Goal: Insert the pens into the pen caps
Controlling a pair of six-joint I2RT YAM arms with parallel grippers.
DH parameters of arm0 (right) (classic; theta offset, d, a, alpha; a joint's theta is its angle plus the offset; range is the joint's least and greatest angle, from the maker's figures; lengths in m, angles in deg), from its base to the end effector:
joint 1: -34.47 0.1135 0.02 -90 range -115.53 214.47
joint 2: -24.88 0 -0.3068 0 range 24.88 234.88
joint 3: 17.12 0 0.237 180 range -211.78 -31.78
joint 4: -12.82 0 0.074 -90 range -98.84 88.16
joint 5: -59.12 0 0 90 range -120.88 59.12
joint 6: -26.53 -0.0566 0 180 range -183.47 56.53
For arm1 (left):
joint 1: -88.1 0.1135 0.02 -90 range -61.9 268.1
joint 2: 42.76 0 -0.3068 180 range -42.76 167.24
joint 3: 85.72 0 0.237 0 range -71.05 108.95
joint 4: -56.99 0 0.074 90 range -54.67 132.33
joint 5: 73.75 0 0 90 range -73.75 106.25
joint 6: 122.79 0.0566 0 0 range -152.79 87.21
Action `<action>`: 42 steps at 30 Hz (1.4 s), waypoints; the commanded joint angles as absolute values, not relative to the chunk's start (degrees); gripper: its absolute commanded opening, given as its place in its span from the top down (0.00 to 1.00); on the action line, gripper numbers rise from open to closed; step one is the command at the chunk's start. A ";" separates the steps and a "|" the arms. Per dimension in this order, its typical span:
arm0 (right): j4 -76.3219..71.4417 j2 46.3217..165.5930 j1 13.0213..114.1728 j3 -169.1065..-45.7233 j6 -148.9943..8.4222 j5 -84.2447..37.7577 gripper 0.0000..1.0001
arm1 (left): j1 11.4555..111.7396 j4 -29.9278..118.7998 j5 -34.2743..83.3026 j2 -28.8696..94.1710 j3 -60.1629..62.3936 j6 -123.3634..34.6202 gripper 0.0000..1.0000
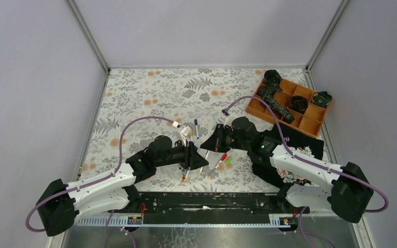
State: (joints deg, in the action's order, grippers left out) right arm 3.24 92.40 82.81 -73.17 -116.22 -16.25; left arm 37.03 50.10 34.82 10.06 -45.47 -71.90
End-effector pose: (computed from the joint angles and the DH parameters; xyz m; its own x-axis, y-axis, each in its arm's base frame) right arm 0.1589 0.2001 0.3036 -0.8447 0.2093 -0.4927 -0.3423 0.4963 0.7978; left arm 0.1030 -0.1562 0.2638 -0.7466 -0.0273 -0.6647 0.5865 0.4444 -0.6771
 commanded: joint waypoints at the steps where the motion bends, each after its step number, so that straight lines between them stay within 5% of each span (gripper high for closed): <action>1: 5.56 90.80 82.64 -74.90 -116.73 -15.40 1.00 | 35.46 52.83 34.36 11.99 -44.69 -71.19 0.66; 5: 5.84 90.88 82.72 -74.30 -116.63 -15.25 0.99 | 34.63 52.32 33.02 12.67 -44.22 -71.10 1.00; 9: -1.46 89.86 82.71 -74.01 -113.12 -22.04 0.52 | 34.73 49.81 25.11 10.47 -45.17 -73.43 1.00; 11: -6.67 89.49 82.61 -74.01 -110.19 -27.66 0.45 | 34.77 46.67 20.00 8.92 -45.13 -74.47 1.00; 19: -17.98 93.43 81.99 -72.93 -104.26 -39.03 0.52 | 38.63 41.76 16.10 5.33 -46.03 -76.96 1.00; 23: -21.32 97.75 81.44 -74.58 -103.36 -41.13 0.66 | 39.66 41.34 16.74 3.96 -46.53 -77.34 1.00; 30: -18.60 101.01 81.35 -75.14 -102.75 -41.77 0.58 | 39.93 39.96 16.36 2.36 -47.37 -77.43 1.00; 42: -18.15 111.28 80.52 -81.66 -101.49 -40.53 0.62 | 39.93 39.46 16.43 2.19 -47.61 -77.48 1.00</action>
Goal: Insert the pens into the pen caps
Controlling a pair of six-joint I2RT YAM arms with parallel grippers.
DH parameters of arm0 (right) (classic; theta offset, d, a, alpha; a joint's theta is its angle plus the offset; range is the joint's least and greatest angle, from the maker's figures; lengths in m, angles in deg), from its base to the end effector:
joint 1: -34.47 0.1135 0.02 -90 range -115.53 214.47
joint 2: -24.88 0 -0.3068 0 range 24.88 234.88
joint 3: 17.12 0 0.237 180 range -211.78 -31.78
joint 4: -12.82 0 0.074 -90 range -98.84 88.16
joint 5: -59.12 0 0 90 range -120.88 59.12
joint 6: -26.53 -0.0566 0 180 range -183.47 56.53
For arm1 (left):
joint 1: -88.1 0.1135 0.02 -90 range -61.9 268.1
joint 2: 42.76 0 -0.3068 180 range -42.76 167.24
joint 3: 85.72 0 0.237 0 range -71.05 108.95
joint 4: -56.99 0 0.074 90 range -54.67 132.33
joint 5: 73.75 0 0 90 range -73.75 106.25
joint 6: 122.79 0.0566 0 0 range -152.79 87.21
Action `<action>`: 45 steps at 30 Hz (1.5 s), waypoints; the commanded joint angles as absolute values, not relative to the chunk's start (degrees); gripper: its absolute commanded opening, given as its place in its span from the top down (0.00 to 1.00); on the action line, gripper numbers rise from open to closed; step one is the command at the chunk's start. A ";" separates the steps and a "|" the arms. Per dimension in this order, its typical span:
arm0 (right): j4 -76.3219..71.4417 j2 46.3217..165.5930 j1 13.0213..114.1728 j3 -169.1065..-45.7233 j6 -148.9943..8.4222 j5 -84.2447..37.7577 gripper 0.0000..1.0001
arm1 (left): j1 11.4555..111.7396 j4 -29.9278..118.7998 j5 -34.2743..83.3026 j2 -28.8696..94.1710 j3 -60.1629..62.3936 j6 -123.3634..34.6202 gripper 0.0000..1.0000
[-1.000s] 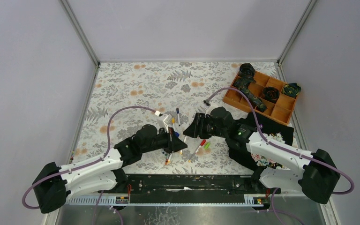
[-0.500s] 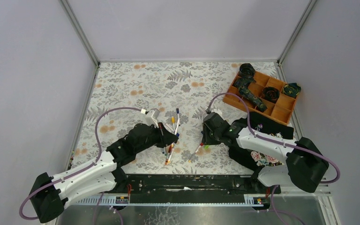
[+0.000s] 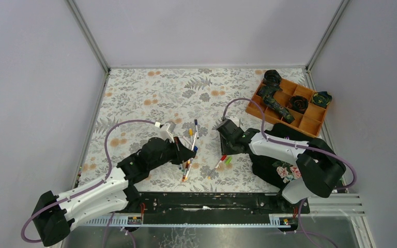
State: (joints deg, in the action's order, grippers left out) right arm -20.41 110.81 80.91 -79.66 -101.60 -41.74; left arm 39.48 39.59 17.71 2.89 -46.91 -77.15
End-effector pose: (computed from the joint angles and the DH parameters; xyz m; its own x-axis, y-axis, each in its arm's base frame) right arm 0.2055 0.2007 0.2172 -0.8480 -0.0117 -0.5299 -0.1483 0.9651 0.2160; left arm 0.1046 -0.1209 0.2510 -0.7292 -0.2296 -0.6446 0.3575 0.6754 -0.6450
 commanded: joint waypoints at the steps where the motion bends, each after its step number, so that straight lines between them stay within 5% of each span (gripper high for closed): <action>1: -17.46 111.47 80.46 -81.54 -101.60 -39.99 0.61 | 39.95 39.43 16.35 2.18 -47.73 -77.52 1.00; 34: -19.07 125.84 78.17 -87.33 -101.27 -49.67 0.38 | 39.90 36.24 14.75 -0.98 -48.15 -77.18 1.00; 45: -23.24 130.51 78.03 -89.85 -100.55 -54.86 0.64 | 39.92 36.53 15.10 -1.05 -48.37 -76.81 1.00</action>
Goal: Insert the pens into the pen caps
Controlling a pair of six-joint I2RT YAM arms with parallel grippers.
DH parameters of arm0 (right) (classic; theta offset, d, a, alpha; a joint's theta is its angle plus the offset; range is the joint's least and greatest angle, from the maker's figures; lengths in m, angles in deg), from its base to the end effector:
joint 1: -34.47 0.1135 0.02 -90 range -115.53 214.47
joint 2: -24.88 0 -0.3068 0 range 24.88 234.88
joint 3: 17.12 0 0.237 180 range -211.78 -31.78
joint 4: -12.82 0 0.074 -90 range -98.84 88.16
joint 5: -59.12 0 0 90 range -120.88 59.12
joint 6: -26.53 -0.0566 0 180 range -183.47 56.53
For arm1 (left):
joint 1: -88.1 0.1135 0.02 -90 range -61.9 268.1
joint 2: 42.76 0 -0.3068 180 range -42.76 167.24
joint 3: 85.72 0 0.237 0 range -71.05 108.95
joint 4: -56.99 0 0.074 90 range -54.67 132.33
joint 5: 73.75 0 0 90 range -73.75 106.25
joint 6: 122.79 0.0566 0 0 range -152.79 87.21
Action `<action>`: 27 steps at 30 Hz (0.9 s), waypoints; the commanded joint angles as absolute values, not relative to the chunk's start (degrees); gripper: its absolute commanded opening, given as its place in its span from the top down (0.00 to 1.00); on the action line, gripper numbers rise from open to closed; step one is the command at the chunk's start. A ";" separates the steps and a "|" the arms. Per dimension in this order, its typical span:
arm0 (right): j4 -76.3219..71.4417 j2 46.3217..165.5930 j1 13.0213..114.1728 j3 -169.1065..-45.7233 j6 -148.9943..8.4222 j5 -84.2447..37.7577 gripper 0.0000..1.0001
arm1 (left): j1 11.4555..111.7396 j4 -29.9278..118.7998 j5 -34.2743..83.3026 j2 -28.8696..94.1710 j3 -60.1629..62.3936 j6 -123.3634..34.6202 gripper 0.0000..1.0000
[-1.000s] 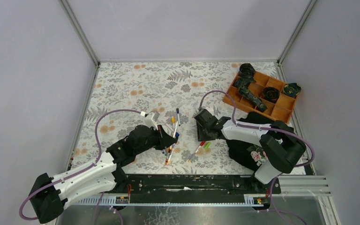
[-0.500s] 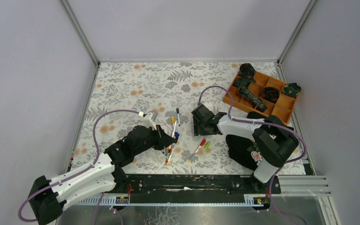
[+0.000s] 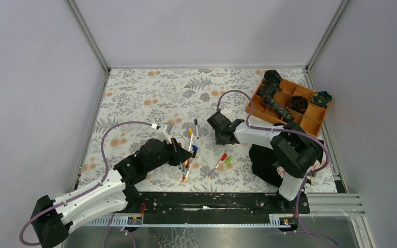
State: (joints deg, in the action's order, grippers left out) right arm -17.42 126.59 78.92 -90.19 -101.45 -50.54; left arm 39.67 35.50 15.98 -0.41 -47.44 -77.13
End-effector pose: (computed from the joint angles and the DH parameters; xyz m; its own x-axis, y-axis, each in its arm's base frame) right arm 0.2675 0.2358 0.1913 -0.8111 0.0161 -0.5846 -0.0459 0.9948 0.0910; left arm 0.0981 -0.1102 0.2470 -0.7257 -0.2351 -0.6466 0.3330 0.7024 -0.6291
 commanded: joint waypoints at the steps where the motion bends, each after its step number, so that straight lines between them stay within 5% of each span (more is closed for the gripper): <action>1: -23.48 130.76 78.06 -89.81 -100.60 -55.26 0.66 | 39.92 36.86 15.48 -1.04 -48.43 -76.60 1.00; 6: -23.52 132.58 77.52 -90.14 -99.77 -55.61 0.73 | 39.92 39.55 18.03 0.06 -49.18 -77.00 1.00; 12: -23.31 132.41 77.23 -90.66 -98.85 -53.65 0.99 | 38.90 43.33 19.07 0.50 -50.66 -78.87 1.00; 27: -11.37 95.46 76.74 -81.56 -106.59 -33.44 1.00 | 30.49 58.90 12.38 1.12 -53.13 -87.22 1.00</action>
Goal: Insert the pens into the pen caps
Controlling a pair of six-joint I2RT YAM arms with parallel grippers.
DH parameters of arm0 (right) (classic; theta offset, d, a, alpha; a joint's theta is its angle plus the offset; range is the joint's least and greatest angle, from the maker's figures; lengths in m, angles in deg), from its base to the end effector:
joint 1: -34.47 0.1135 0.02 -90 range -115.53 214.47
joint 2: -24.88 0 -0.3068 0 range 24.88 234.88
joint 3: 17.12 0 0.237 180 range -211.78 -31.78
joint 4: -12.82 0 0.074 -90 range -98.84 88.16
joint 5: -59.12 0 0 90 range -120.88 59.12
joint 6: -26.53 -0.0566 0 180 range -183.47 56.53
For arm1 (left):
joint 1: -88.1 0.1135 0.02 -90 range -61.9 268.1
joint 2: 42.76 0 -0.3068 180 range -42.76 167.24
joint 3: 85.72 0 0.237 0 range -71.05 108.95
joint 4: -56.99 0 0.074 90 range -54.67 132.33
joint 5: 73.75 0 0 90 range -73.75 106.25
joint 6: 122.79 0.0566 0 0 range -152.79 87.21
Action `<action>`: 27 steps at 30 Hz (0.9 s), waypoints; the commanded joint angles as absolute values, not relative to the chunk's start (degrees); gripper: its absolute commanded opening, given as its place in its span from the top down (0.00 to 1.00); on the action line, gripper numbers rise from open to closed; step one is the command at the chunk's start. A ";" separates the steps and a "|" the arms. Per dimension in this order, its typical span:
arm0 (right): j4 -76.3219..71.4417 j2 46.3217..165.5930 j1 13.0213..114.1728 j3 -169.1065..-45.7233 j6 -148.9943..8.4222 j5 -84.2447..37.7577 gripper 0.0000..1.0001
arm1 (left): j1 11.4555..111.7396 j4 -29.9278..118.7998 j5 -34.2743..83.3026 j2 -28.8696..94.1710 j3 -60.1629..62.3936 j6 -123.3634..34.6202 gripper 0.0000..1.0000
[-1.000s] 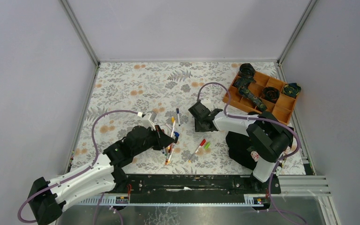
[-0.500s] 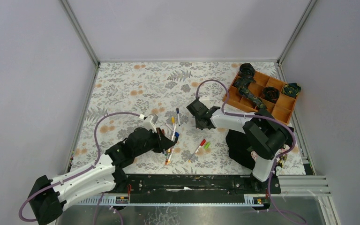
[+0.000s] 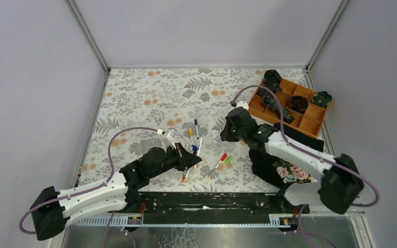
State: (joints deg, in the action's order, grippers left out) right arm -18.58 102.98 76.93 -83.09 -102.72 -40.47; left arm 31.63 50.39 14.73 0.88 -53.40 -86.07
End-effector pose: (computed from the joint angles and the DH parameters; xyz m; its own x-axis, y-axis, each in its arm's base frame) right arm 0.2148 0.1838 0.2745 -0.7583 0.1518 -0.6340 -0.1250 0.9206 0.3699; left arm 0.0867 -0.1281 0.2385 -0.7584 -0.3061 -0.5754 0.3537 0.5483 -0.7578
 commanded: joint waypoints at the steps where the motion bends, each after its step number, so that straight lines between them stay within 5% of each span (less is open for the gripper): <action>1: -9.01 93.72 76.72 -80.77 -107.27 -32.12 1.00 | 30.26 59.16 12.80 1.57 -52.70 -86.94 1.00; 27: 4.25 89.12 76.74 -78.48 -110.93 -22.53 1.00 | 27.36 61.04 14.49 4.75 -49.10 -84.01 1.00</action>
